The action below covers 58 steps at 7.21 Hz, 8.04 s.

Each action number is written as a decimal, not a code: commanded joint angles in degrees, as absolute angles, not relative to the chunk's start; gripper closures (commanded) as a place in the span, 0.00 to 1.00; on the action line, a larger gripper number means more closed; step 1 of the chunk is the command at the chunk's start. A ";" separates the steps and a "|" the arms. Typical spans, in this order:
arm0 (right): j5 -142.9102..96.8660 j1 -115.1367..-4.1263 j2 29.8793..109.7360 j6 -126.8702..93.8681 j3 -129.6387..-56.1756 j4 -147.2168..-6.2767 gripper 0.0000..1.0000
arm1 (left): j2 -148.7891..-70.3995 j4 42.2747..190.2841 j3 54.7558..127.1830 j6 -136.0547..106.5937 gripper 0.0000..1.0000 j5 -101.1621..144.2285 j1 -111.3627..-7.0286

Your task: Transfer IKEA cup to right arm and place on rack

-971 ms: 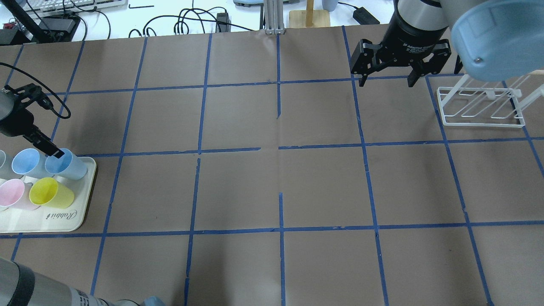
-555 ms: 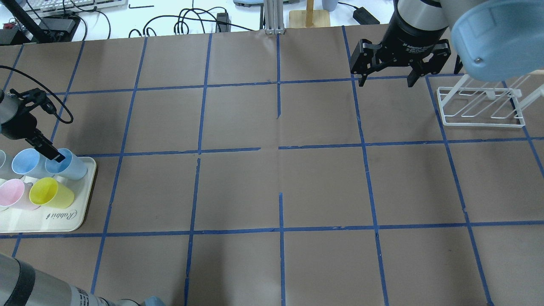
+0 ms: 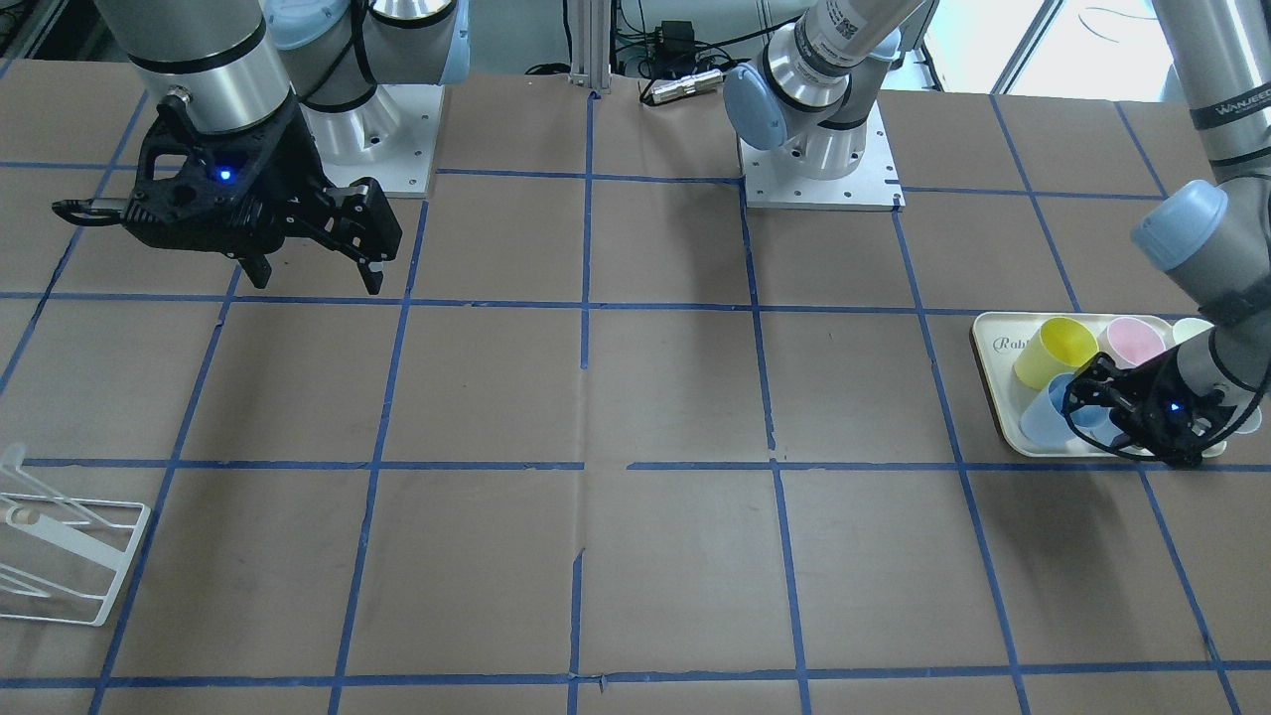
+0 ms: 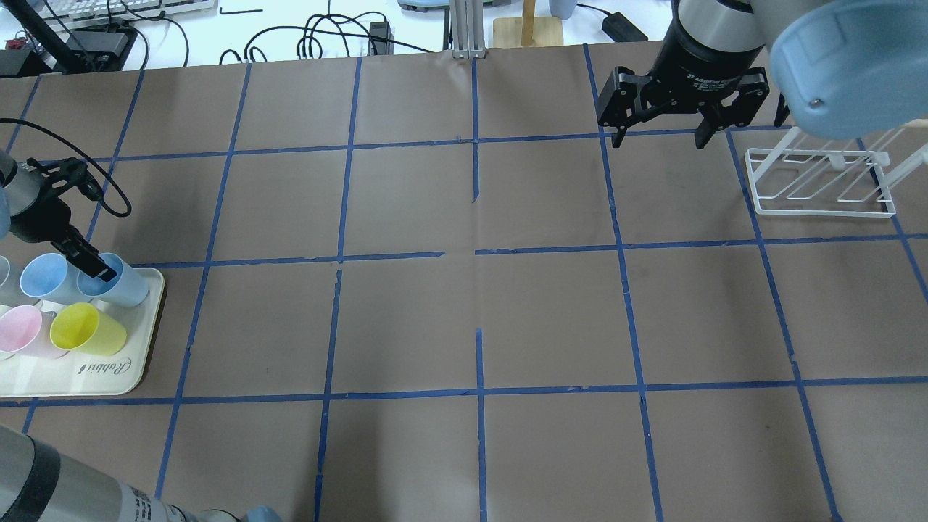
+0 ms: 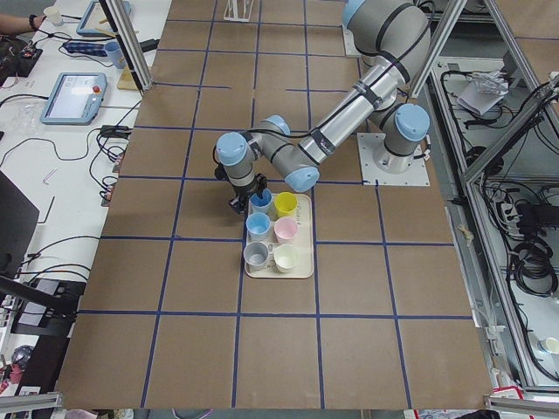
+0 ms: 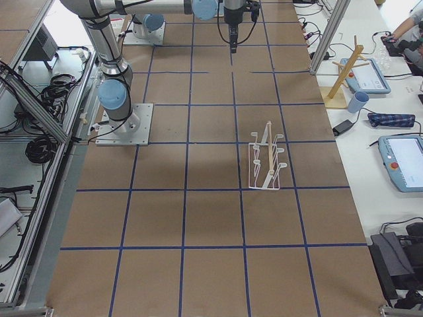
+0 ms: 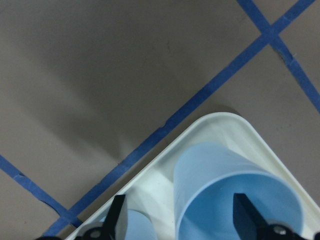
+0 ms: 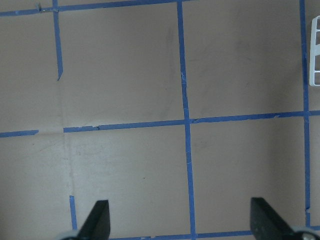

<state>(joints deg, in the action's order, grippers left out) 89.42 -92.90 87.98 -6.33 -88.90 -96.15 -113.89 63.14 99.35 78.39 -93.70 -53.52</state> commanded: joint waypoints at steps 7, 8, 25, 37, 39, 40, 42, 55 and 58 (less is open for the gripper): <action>89.47 -92.72 87.89 -6.33 -88.86 -96.15 0.00 | -113.03 66.43 98.27 77.26 1.00 -93.17 -54.75; 89.47 -92.72 87.89 -6.33 -88.86 -96.15 0.00 | -112.59 69.14 96.17 77.08 1.00 -91.42 -55.45; 16.23 -71.80 93.60 29.32 -91.46 -59.15 0.00 | -102.66 115.49 95.80 34.72 1.00 -1.01 -85.41; 5.01 -73.99 89.48 27.86 -95.01 -61.51 0.00 | -101.69 120.59 95.62 35.24 1.00 13.62 -92.20; 5.27 -77.07 87.81 22.00 -94.05 -69.73 0.00 | -101.69 120.59 95.62 35.16 1.00 13.53 -93.07; 5.71 -77.34 86.85 20.15 -93.96 -73.00 0.00 | -101.69 119.54 95.62 34.81 1.00 13.80 -94.12; 5.89 -77.43 86.92 17.59 -93.96 -74.09 0.00 | -101.69 119.53 95.62 34.72 1.00 13.80 -94.22; 7.56 -76.91 87.80 15.64 -93.69 -73.83 0.56 | -100.90 119.44 96.06 27.95 0.00 12.14 -91.95; 12.88 -76.29 87.54 14.51 -92.64 -74.44 0.72 | -100.29 119.44 95.37 26.47 0.00 -5.48 -83.17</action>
